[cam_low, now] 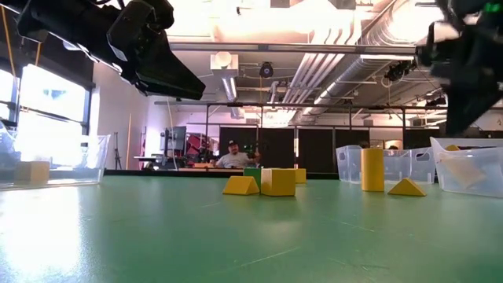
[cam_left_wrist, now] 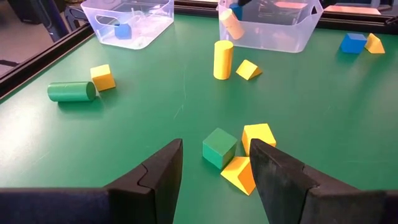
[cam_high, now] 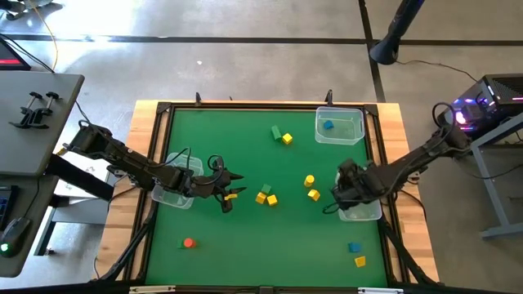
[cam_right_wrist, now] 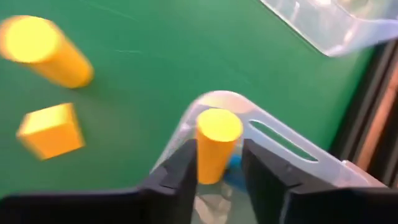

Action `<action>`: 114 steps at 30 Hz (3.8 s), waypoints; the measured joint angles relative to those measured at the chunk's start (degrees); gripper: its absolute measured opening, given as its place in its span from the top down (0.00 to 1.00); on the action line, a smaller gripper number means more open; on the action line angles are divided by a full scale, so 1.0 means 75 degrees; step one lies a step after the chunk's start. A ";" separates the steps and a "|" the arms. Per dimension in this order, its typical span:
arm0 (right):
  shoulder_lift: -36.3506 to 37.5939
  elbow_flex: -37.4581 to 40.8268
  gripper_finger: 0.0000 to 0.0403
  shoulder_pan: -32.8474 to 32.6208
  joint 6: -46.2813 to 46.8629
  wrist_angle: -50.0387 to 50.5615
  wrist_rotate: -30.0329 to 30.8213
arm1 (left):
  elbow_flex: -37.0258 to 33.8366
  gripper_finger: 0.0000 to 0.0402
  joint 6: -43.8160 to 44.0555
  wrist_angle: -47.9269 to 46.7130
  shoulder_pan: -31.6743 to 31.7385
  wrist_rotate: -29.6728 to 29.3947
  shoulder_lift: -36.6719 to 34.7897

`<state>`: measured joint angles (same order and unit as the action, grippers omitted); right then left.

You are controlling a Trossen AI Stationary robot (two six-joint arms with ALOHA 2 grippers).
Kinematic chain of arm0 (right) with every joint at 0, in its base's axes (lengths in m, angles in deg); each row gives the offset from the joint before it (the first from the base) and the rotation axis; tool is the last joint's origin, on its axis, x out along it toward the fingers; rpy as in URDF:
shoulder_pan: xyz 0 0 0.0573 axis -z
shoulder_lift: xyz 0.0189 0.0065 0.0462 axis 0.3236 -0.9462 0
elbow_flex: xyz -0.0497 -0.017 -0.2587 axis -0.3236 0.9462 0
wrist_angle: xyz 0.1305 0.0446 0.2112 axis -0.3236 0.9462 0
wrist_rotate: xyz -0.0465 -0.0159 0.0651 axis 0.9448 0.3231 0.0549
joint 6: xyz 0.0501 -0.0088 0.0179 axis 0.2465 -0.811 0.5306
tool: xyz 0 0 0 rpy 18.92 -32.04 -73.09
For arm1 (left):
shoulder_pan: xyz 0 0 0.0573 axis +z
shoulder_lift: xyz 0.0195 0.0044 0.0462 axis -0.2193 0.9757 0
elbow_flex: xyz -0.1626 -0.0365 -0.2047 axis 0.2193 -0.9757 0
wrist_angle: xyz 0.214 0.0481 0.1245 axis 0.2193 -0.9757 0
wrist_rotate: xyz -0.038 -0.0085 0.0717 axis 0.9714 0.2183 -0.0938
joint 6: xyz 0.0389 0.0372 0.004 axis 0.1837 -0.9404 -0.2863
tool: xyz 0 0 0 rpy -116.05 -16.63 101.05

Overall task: Sort blocks by size
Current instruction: Adjust the yellow cylindrical block in the bottom left transparent bin, then put the blue square block into the left transparent bin

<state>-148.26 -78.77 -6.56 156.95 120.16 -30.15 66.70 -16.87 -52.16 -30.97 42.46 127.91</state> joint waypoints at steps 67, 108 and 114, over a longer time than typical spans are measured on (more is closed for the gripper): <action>-0.1935 -0.1082 1.00 -0.3321 -0.3114 -0.5813 0.3856 | 0.0000 0.57 0.0000 0.0169 0.0000 -0.0003 0.0000; -0.2110 -0.0903 0.44 -0.4453 0.6038 -0.3213 -0.3910 | 0.0000 0.57 -0.0667 0.0393 0.0000 0.0029 0.0003; -0.2110 -0.0375 0.42 -0.4455 0.6183 -0.4189 -0.4042 | 0.0000 0.57 -0.0667 0.0382 0.0000 0.0028 0.0003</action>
<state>-164.08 -81.59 -39.97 203.33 88.75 -60.47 66.70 -21.87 -49.30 -30.97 42.67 127.93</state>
